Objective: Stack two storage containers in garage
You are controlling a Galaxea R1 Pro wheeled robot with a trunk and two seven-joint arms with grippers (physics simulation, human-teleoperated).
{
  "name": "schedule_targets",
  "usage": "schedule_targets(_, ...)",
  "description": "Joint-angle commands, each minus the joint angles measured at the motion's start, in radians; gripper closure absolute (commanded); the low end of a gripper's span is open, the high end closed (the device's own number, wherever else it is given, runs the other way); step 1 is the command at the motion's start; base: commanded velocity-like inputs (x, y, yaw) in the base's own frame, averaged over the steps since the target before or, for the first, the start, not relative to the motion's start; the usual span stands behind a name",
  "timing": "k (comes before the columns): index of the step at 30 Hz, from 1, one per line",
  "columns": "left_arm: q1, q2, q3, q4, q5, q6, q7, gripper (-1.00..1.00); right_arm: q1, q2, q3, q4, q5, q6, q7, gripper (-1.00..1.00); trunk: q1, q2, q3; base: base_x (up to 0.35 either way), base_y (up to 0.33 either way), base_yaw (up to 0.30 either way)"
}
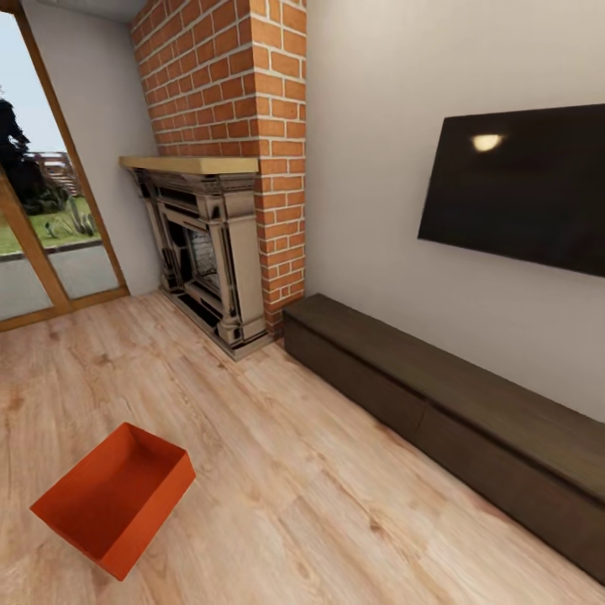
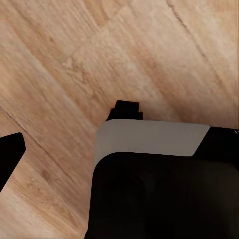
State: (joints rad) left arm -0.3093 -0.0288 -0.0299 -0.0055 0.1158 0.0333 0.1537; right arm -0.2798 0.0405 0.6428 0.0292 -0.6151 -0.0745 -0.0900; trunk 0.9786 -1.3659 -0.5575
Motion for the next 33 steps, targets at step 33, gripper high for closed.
schedule_targets(33,-0.001,0.0,-0.004,-0.001,0.01,0.004,0.003,-1.0,-0.001,0.0,0.008,0.003,-0.008,-0.005,-0.001,-1.0,0.001,0.0,-0.001,0.324,0.0,0.271)
